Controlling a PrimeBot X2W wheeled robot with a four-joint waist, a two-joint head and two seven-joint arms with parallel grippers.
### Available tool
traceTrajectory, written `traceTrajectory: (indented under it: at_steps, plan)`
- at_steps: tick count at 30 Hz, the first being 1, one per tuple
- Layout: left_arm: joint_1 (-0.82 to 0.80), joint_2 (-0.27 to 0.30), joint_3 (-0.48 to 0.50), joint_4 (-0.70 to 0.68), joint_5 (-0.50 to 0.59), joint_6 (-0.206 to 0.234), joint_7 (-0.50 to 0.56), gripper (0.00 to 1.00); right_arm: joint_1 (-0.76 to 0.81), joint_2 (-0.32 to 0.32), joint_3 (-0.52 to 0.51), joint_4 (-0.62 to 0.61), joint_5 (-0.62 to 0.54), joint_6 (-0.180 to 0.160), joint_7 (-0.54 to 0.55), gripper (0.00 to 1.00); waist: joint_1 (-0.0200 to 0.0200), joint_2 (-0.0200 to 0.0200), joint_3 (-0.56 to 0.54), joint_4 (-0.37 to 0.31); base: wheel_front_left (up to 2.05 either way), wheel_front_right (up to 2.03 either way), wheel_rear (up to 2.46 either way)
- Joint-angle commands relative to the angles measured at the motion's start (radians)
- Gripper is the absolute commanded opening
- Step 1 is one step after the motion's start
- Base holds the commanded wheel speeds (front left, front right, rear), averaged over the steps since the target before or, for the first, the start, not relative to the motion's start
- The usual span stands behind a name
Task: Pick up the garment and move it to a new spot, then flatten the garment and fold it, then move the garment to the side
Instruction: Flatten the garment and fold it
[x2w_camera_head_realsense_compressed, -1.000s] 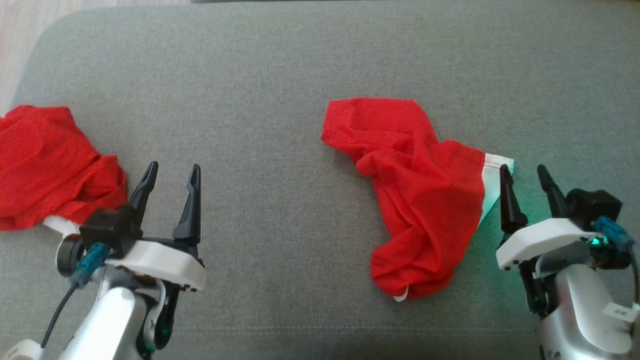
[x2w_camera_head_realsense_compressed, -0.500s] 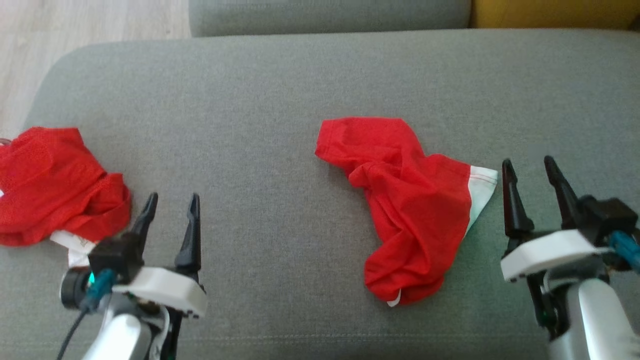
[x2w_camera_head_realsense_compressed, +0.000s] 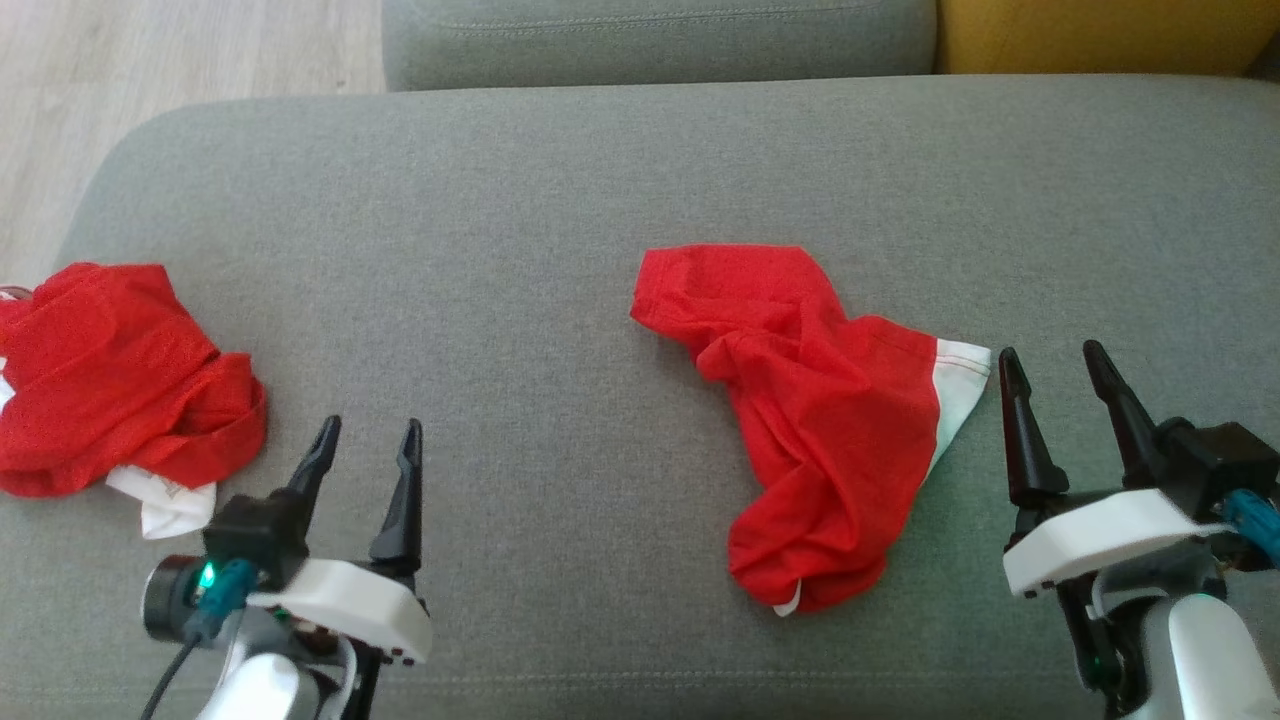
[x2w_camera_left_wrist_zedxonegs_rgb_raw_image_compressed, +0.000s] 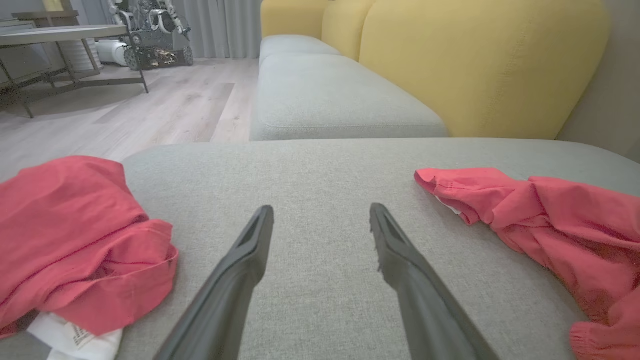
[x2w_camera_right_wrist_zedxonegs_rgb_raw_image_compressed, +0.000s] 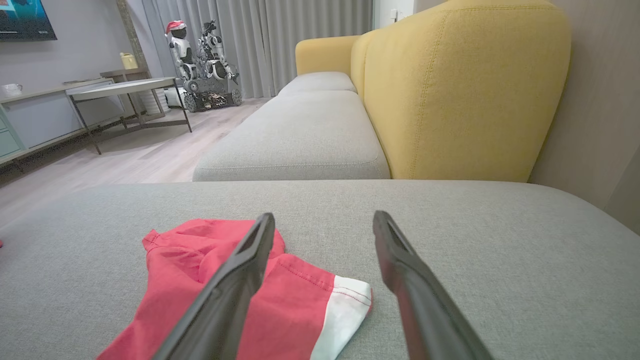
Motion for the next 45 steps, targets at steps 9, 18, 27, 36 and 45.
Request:
traceTrajectory:
  at_steps: [9, 18, 27, 36, 45]
  plan:
    - [-0.098, -0.058, -0.127, -0.015, -0.018, -0.124, 0.093, 1.00, -0.048, -0.004, 0.044, -0.046, 0.018, -0.001, 0.007, 1.00, 0.0000, 0.0000, 0.045, -0.018, 0.00, 0.00, 0.00]
    - [-0.143, -0.144, -0.284, 0.068, -0.047, -0.274, 0.150, 1.00, -0.080, -0.004, 0.061, -0.049, 0.027, -0.001, 0.007, 1.00, 0.0000, 0.0000, 0.108, -0.067, 0.00, 0.00, 0.00]
    - [-0.229, -0.179, -0.311, 0.215, -0.080, -0.325, 0.147, 1.00, -0.107, -0.004, 0.074, -0.044, 0.045, -0.001, -0.004, 1.00, 0.0000, 0.0000, 0.162, -0.128, 0.00, 0.00, 0.00]
    - [-0.271, -0.160, -0.385, 0.229, -0.144, -0.354, 0.129, 0.00, -0.115, -0.004, 0.065, -0.026, 0.063, -0.001, -0.020, 1.00, 0.0000, 0.0000, 0.172, -0.141, 0.00, 0.00, 0.00]
    - [-0.296, -0.087, -0.301, 0.171, -0.149, -0.294, 0.069, 0.00, -0.109, -0.004, 0.040, -0.012, 0.073, -0.001, -0.028, 1.00, 0.0000, 0.0000, 0.150, -0.115, 0.00, 0.00, 0.00]
